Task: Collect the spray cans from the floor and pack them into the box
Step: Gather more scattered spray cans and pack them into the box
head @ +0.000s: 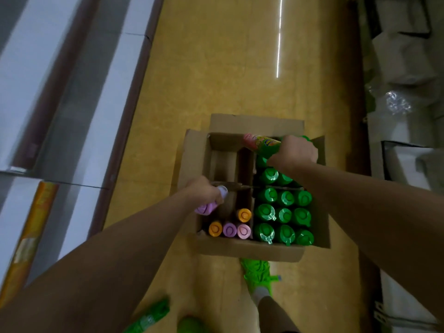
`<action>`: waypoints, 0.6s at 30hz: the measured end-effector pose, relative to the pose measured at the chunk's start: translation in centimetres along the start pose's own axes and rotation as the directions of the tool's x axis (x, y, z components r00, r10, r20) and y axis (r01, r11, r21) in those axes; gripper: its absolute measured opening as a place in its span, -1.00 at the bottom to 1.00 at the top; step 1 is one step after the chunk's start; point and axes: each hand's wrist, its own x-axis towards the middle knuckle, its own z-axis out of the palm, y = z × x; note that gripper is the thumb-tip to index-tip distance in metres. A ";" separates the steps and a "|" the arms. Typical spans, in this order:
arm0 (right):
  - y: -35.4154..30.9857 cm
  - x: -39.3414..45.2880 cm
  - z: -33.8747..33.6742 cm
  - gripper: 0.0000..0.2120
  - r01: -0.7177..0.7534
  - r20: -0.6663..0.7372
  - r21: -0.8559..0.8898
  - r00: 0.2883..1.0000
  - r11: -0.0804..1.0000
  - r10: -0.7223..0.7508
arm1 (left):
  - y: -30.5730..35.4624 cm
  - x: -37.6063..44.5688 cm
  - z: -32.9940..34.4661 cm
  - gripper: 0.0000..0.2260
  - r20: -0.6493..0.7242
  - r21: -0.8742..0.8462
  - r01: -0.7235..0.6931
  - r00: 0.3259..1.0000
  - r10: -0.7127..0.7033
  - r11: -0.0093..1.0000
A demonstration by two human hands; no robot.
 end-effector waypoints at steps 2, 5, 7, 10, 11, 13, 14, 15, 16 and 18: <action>0.7 1.5 -0.7 -0.69 0.006 0.010 -0.020 1.000 1.000 -0.005 | 1.5 0.9 -0.3 -0.83 0.031 0.006 -0.003 1.000 0.002 1.000; 1.5 4.0 -1.2 -0.70 0.016 0.009 -0.035 1.000 0.999 -0.016 | 3.2 2.4 -0.5 -0.89 0.092 0.068 -0.002 0.996 -0.004 0.998; 1.9 5.7 -1.3 -0.65 0.039 0.001 -0.043 0.999 0.998 -0.039 | 3.8 3.8 -0.3 -0.89 0.126 0.122 0.004 0.992 -0.019 0.993; 1.8 8.1 -1.2 -0.61 0.101 0.000 -0.058 0.995 0.993 -0.102 | 3.8 5.8 0.4 -0.78 0.164 0.191 0.002 0.986 -0.034 0.982; 1.7 8.9 -0.9 -0.60 0.119 0.001 -0.066 0.993 0.991 -0.119 | 3.8 6.4 0.7 -0.77 0.175 0.200 0.000 0.984 -0.036 0.980; 1.3 10.6 -0.2 -0.61 0.141 0.008 -0.097 0.990 0.985 -0.141 | 3.4 7.7 1.6 -0.76 0.203 0.201 0.012 0.978 -0.054 0.980; 1.1 11.4 0.4 -0.61 0.149 0.021 -0.105 0.989 0.983 -0.148 | 3.1 8.3 2.1 -0.74 0.214 0.197 0.023 0.975 -0.066 0.980; 0.9 12.3 1.1 -0.61 0.155 0.036 -0.104 0.988 0.982 -0.152 | 2.8 8.9 2.6 -0.72 0.216 0.197 0.027 0.974 -0.070 0.980; 0.7 13.1 1.8 -0.62 0.159 0.052 -0.105 0.987 0.982 -0.154 | 2.6 9.6 3.1 -0.71 0.209 0.199 0.022 0.976 -0.064 0.980; 0.4 14.6 3.6 -0.65 0.170 0.075 -0.128 0.984 0.977 -0.161 | 2.0 10.8 4.1 -0.67 0.201 0.194 0.015 0.978 -0.054 0.981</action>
